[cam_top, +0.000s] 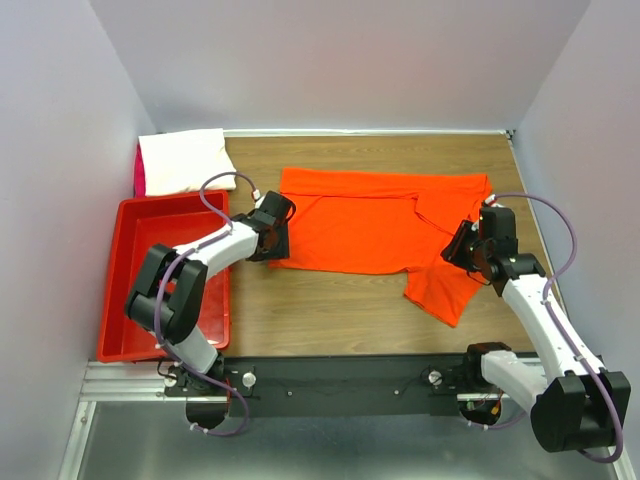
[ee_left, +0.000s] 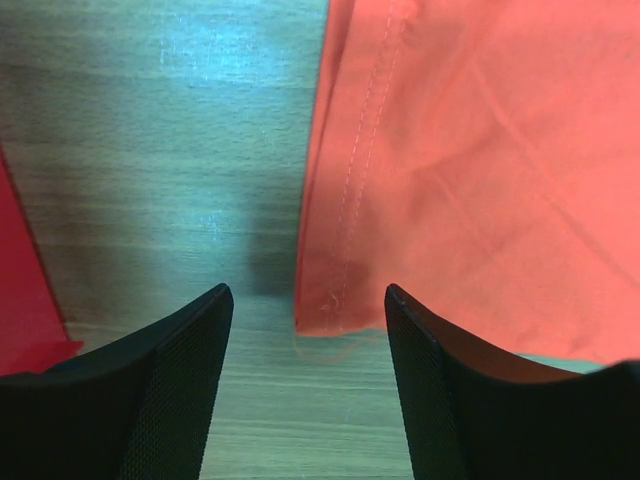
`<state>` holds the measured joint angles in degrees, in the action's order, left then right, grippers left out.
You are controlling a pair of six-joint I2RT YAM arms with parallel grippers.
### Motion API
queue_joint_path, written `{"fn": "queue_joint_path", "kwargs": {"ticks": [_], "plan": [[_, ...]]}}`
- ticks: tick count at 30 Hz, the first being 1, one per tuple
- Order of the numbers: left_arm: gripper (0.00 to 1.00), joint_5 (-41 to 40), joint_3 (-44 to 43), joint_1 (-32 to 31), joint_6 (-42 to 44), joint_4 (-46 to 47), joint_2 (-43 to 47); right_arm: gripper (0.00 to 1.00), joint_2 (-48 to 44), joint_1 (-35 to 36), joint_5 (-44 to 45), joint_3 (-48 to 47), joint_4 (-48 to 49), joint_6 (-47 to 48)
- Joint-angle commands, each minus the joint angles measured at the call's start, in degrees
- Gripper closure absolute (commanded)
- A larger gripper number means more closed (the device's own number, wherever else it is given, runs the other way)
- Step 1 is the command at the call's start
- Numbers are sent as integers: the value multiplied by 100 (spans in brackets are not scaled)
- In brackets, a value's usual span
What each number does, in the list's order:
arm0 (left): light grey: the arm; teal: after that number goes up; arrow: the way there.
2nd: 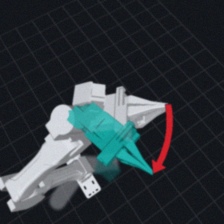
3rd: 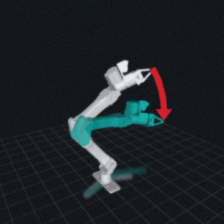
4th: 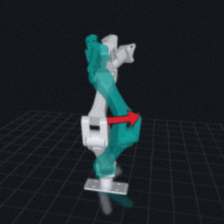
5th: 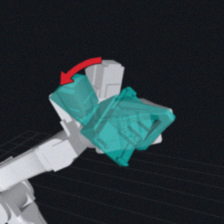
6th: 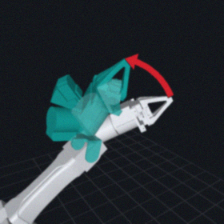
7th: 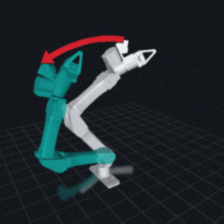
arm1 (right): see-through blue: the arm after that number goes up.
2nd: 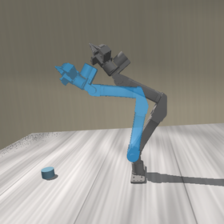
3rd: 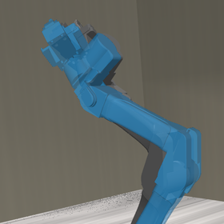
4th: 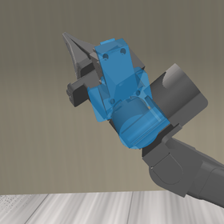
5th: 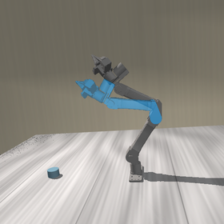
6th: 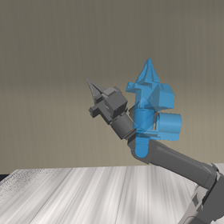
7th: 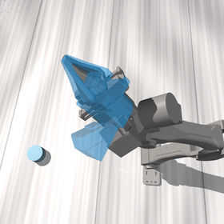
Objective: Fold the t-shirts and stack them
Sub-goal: Fold the tshirt
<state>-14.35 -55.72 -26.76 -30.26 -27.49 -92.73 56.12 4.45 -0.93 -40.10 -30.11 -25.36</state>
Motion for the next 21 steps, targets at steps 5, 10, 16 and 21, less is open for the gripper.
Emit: {"fn": "queue_joint_path", "kwargs": {"ticks": [5,10,16,21], "plan": [[37,-174,141,-39,-77,-178,80,58,-22,30,-74,72,-162,84],[41,-51,132,-39,-6,-152,-35,58,13,39,-83,37,-171,84],[41,-7,211,-39,47,-169,-219,58,-22,30,40,28,-180,58],[42,186,334,-48,90,23,-298,58,127,39,67,-95,-223,58]]}}
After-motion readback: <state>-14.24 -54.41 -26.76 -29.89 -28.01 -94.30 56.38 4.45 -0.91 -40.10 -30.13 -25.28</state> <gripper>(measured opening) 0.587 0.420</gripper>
